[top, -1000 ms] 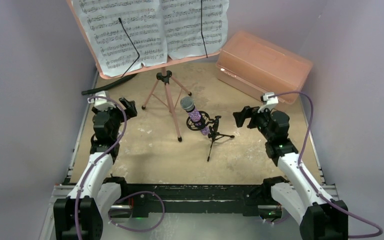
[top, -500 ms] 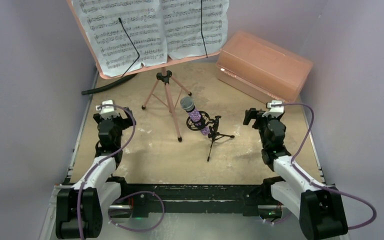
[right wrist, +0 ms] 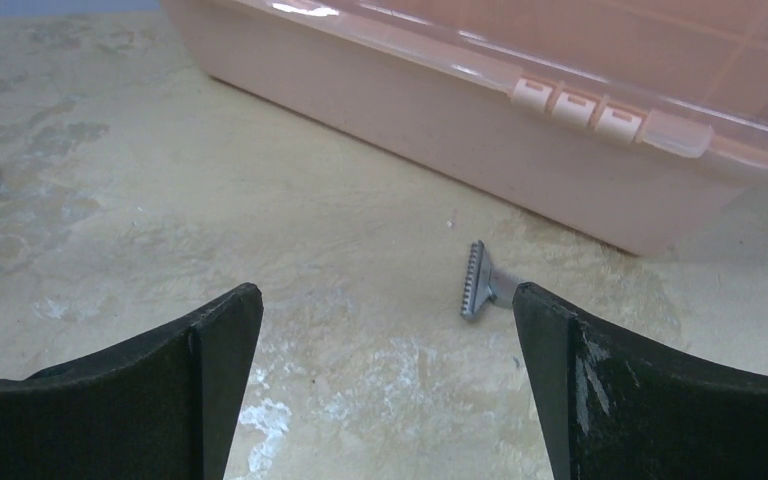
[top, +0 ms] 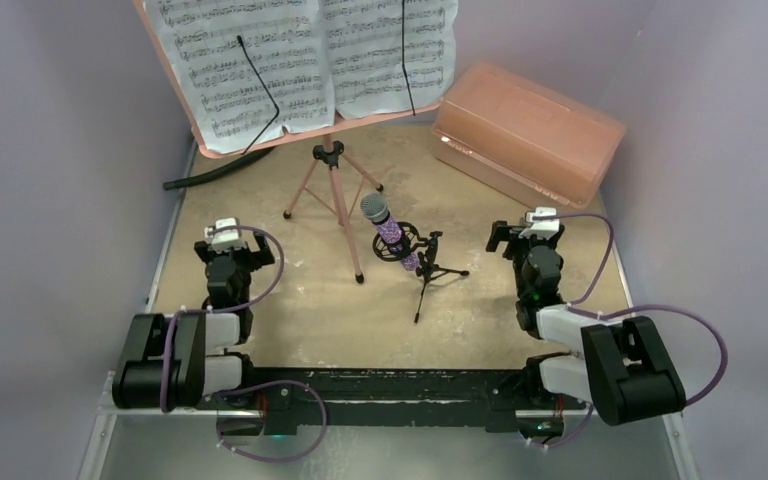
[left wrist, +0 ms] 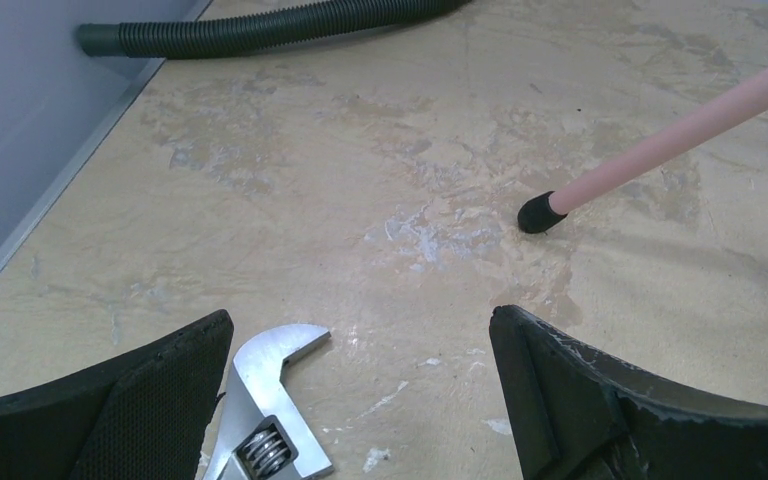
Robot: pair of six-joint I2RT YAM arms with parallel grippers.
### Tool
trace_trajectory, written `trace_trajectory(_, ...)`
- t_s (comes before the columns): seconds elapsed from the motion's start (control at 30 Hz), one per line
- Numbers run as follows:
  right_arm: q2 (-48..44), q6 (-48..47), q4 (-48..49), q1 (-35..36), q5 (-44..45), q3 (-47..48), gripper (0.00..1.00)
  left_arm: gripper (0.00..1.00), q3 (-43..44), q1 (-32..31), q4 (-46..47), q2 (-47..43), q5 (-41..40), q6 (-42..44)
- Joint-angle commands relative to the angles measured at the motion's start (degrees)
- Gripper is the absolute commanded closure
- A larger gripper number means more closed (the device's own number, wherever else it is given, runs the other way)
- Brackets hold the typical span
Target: Set up the instrument practice props
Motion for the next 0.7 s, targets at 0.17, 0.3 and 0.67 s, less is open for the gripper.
trace_trajectory(0.17, 7.14, -3.82, 17.68, -0.22, -1.68, 1.48, 0.02, 0.01, 4.13, 0.61, 25.13, 21.21, 7.23, -0.12)
trace_trajectory(0.3, 8.67, -6.27, 19.14, -0.74, -1.81, 2.04, 0.02, 0.01, 6.19, 1.26, 22.93, 23.28, 11.30, 0.66)
trace_trajectory(0.67, 19.37, -5.94, 28.49, -3.17, -1.25, 2.66, 0.02, 0.00, 8.28, 0.82, 21.54, 24.82, 12.52, 1.68)
